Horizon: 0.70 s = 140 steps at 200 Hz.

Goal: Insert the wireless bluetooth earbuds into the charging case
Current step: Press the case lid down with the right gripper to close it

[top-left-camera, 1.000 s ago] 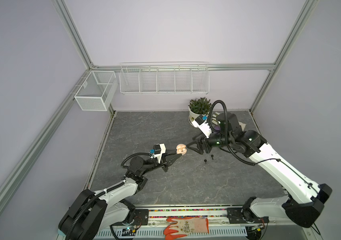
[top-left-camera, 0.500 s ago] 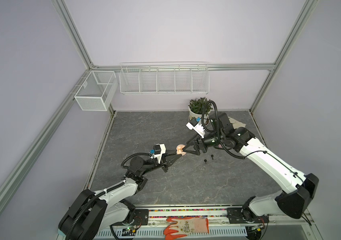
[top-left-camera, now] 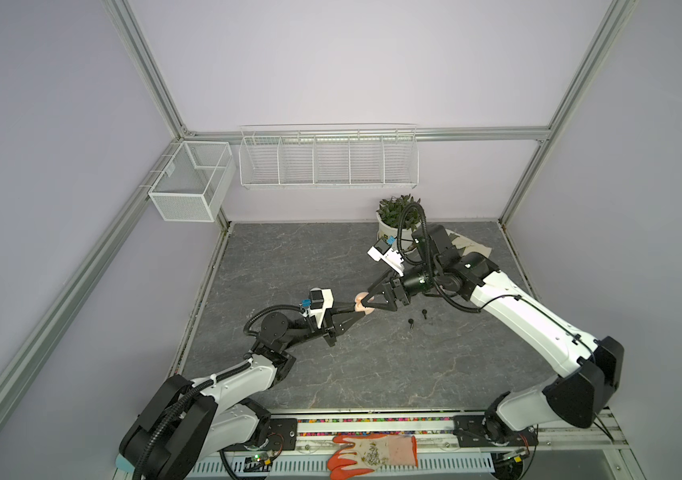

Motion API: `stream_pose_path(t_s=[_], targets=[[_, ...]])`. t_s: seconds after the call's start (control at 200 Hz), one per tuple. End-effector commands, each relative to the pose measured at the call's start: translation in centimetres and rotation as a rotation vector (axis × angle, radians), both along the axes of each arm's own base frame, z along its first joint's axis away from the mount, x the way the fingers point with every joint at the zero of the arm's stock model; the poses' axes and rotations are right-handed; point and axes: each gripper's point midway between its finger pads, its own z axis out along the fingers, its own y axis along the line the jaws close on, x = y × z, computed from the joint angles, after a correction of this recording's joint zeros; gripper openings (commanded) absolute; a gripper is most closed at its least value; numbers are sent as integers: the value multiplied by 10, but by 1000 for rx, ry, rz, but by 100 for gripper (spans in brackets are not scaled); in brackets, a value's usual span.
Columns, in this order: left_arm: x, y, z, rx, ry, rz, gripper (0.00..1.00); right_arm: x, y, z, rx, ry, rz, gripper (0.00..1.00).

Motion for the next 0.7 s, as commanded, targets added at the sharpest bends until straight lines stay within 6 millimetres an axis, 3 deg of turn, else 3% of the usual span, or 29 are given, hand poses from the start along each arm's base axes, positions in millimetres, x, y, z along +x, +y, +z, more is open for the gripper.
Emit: stream_pose_path(t_s=[0.0, 0.335, 0.695], targets=[[-5, -1, 13, -27, -38, -22, 0, -5, 4, 3, 32, 29, 50, 81], [1, 1, 11, -22, -19, 16, 0, -22, 4, 17, 85, 42, 122, 63], [4, 1, 8, -15, -7, 31, 0, -25, 3, 27, 110, 16, 120, 63]])
